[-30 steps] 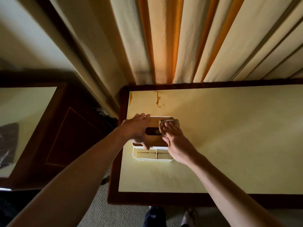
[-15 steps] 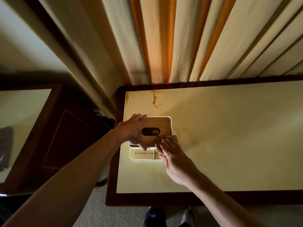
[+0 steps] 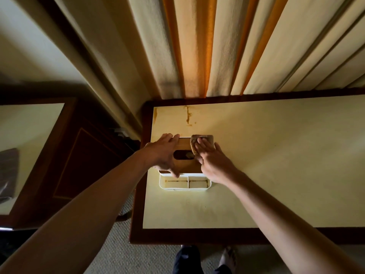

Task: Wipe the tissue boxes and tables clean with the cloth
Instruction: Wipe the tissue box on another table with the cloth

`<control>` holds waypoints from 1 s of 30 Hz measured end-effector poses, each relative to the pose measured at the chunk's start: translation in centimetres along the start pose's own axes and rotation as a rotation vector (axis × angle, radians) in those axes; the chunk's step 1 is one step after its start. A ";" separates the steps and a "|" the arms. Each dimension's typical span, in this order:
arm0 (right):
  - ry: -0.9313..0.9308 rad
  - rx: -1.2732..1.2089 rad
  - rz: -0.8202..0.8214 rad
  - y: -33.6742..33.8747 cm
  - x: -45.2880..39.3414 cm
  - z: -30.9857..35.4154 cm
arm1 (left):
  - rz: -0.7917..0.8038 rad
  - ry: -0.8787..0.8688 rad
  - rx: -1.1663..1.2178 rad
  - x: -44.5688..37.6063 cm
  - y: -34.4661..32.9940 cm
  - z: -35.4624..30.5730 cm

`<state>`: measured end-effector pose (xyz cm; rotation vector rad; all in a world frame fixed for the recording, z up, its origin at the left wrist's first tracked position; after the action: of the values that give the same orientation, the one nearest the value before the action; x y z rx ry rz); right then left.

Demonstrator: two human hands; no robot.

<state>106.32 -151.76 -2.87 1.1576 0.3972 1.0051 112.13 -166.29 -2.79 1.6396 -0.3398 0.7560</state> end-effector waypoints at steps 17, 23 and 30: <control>0.083 -0.174 -0.024 -3.3 6.0 1.2 | -0.015 -0.016 0.069 -0.4 -0.3 0.0; 0.086 -0.156 -0.046 -2.0 3.5 1.3 | -0.019 -0.032 0.048 -0.8 -0.4 0.2; 0.012 -0.093 0.018 -0.7 -0.1 0.5 | -0.015 -0.022 0.021 -0.9 -0.5 0.3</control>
<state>106.92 -152.12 -3.29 1.0731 0.3463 1.0363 111.89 -166.63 -3.78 1.6701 -0.3361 0.7329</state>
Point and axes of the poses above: each hand's wrist, its own x-axis away from the middle knuckle, its own y-axis out of the back of the hand, z = x × y, the point moved 6 cm from there along -x, towards the middle knuckle
